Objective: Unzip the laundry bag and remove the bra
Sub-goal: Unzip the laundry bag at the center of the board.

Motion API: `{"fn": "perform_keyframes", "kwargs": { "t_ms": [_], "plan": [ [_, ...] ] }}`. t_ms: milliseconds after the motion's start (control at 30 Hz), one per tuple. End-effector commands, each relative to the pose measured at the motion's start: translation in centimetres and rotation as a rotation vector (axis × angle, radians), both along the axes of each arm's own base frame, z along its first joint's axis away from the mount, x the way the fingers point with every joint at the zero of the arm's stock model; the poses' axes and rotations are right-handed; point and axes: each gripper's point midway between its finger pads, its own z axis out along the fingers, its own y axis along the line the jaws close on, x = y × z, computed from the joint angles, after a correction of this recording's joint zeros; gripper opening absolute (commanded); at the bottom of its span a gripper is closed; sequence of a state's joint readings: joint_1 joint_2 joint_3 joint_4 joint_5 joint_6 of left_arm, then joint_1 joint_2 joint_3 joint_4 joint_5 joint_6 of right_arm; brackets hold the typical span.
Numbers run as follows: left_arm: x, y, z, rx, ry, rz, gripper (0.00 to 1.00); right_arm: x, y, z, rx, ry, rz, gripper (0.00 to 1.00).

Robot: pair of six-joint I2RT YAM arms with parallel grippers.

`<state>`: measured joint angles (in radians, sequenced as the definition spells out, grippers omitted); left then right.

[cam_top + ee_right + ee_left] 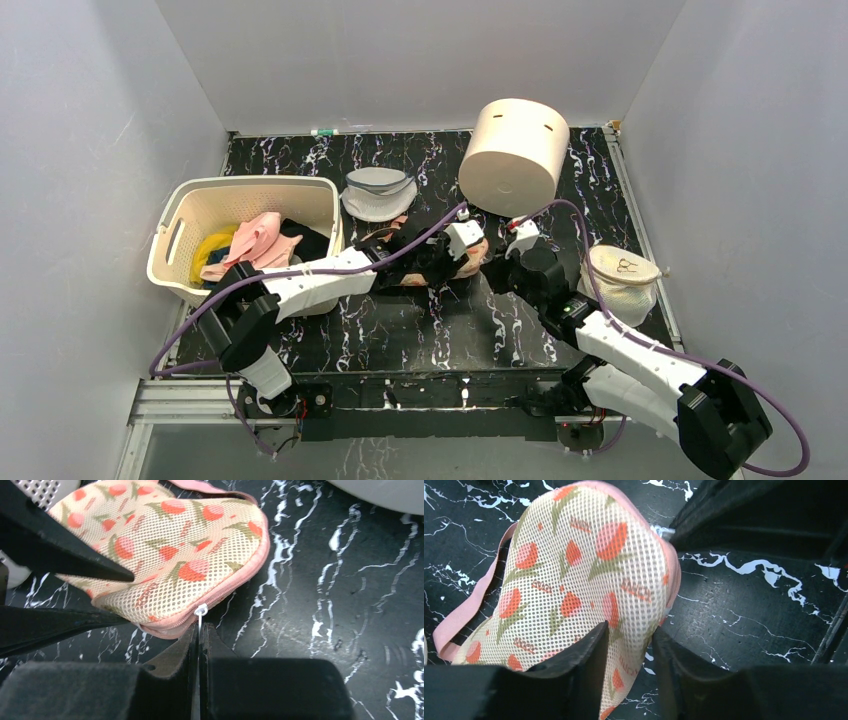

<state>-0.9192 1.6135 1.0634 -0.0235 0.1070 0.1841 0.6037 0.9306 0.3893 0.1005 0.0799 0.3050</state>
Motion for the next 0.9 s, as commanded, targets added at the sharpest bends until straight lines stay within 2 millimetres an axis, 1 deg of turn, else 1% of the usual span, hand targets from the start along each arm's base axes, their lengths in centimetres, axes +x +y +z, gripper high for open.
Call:
{"fn": "perform_keyframes", "kwargs": {
  "t_ms": [0, 100, 133, 200, 267, 367, 533, 600, 667, 767, 867],
  "plan": [
    [-0.4, -1.4, 2.2, -0.072, -0.004, -0.041, 0.41, -0.9, 2.4, 2.2, 0.077, -0.004, 0.127, 0.00],
    [-1.4, -1.9, 2.9, -0.103, -0.002, -0.078, 0.50, -1.8, 3.2, 1.9, 0.117, 0.030, 0.172, 0.00],
    [-1.8, -2.1, 3.0, -0.111, -0.003, -0.092, 0.53, -2.2, 3.4, 1.9, 0.133, 0.045, 0.184, 0.00],
    [-2.7, -2.4, 2.9, -0.115, -0.010, -0.124, 0.57, -2.7, 3.6, 1.8, 0.156, 0.062, 0.196, 0.00],
    [-3.2, -2.7, 2.6, -0.099, -0.011, -0.144, 0.58, -3.0, 3.8, 2.0, 0.178, 0.060, 0.208, 0.00],
    [-3.2, -2.8, 2.0, -0.073, -0.014, -0.134, 0.57, -3.3, 3.9, 2.3, 0.198, 0.062, 0.215, 0.00],
    [-1.8, -2.0, 1.2, -0.004, -0.054, -0.066, 0.47, -3.5, 4.3, 2.3, 0.203, 0.071, 0.234, 0.00],
    [-1.1, -1.4, 1.0, 0.023, -0.084, -0.036, 0.38, -3.3, 4.3, 2.5, 0.202, 0.067, 0.233, 0.00],
    [-0.6, -1.0, 1.3, 0.039, -0.106, -0.013, 0.31, -3.2, 4.2, 2.6, 0.196, 0.059, 0.230, 0.00],
    [-0.2, -0.6, 1.9, 0.038, -0.145, -0.002, 0.26, -2.8, 3.9, 2.7, 0.181, 0.057, 0.205, 0.00],
    [-0.3, -0.5, 2.3, 0.035, -0.167, -0.010, 0.17, -2.5, 3.5, 2.7, 0.175, 0.050, 0.175, 0.00]
  ]
}}
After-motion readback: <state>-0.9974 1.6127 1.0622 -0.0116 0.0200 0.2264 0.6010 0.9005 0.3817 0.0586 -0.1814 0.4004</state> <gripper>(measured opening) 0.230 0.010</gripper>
